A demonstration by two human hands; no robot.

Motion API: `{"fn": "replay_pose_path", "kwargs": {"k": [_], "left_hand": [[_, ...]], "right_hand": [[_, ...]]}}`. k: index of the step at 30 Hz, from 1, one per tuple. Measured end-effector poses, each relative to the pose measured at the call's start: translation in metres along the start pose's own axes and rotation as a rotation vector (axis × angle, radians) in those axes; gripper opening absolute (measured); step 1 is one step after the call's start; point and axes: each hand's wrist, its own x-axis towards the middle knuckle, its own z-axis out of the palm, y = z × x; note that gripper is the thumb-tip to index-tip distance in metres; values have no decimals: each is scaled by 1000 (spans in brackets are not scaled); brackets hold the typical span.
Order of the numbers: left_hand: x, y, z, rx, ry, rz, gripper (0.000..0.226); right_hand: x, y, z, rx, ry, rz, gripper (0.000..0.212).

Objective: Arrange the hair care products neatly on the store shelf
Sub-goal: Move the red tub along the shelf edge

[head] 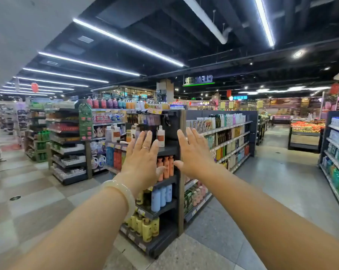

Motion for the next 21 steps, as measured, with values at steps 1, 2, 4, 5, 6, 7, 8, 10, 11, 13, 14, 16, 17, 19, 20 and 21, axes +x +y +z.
{"fn": "replay_pose_path", "kwargs": {"k": [1,2,4,5,6,7,8,10,11,13,14,16,17,19,20,21], "left_hand": [[-1,-3,9,28,-23,-1,80],[0,-7,18,13,-53,-3,80],[1,-15,41,-7,-103,-14,81],[4,-18,53,-22,-120,-15,81],[6,-20,64,-27,-145,-14,81],[12,-23,75,-42,-156,-21,82],[19,-26,85,-50,-164,-31,83],[38,-32,107,-82,-168,-56,84],[48,-33,118,-94,-169,-64,84],[72,-33,139,-112,-177,-67,84],[86,-33,149,-124,-180,-69,85],[113,-33,171,-144,-191,-74,85],[127,-32,181,-148,-197,-77,85],[153,-33,201,-157,-208,-87,85],[165,-34,210,-167,-213,-94,84],[177,-35,219,-176,-218,-102,84]], "right_hand": [[1,-4,10,-14,-31,2,87],[4,-6,18,1,-53,-4,86],[12,-8,42,16,-92,1,86],[17,-9,52,29,-103,3,87],[22,-9,63,34,-119,3,87],[29,-7,75,46,-127,3,87],[37,-4,84,49,-136,-1,87],[54,3,106,69,-154,-6,87],[64,7,116,82,-162,-9,87],[85,18,136,119,-181,-3,85],[97,25,145,137,-187,3,85],[121,39,165,153,-203,6,85],[134,47,175,150,-218,3,86],[159,61,194,150,-247,-5,86],[170,68,202,153,-255,-9,86],[182,74,210,155,-259,-13,86]]}}
